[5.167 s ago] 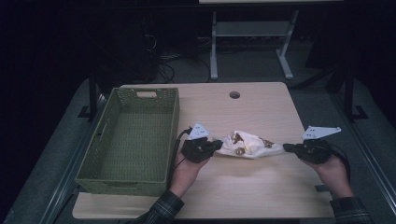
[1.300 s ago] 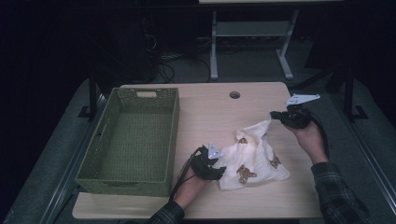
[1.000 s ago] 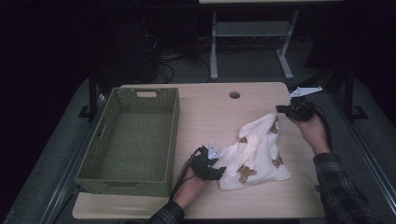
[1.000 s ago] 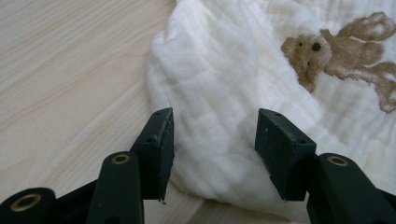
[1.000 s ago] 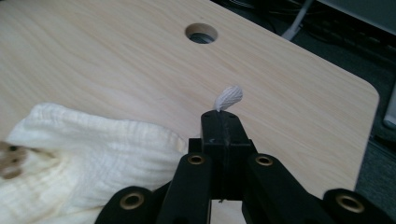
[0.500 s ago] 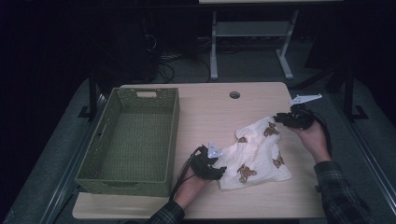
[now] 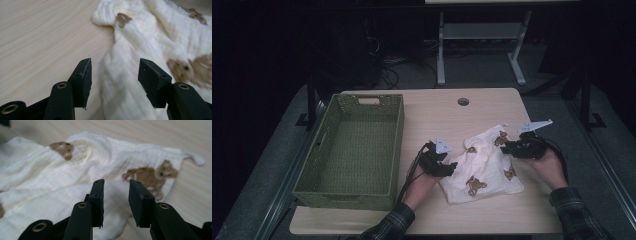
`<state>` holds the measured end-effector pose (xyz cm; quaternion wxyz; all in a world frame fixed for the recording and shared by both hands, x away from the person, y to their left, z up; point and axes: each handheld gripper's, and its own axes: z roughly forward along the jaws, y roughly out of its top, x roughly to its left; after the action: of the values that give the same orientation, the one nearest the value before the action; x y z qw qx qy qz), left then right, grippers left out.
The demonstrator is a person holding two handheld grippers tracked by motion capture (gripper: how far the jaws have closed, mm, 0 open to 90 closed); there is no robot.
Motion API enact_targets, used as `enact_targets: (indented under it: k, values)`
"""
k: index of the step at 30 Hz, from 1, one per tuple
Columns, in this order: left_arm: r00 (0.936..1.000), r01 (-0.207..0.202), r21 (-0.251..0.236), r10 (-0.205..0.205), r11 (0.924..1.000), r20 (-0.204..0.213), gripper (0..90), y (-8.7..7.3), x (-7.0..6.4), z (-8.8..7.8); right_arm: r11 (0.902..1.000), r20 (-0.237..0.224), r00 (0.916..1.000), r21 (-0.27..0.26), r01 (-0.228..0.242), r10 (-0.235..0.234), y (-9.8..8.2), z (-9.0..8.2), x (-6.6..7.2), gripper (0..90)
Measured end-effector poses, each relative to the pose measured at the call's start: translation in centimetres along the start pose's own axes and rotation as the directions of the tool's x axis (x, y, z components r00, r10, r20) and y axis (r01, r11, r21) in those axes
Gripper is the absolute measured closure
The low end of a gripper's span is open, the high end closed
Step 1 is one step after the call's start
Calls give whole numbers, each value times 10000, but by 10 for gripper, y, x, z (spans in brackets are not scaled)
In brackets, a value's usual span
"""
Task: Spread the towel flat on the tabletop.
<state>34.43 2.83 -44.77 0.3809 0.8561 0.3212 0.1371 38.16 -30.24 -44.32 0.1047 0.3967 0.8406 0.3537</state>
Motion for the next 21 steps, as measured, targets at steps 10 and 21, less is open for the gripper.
enact_targets:
  k: [10,21]
  values:
    - [9998,110,311,-115,9995,163,453,12,7,27,9987,-378,9990,432,266,-250,-16,1,9,894]
    - [9983,221,409,-242,9989,521,655,8,4,43,9950,-458,9978,854,508,-470,-20,11,9,895]
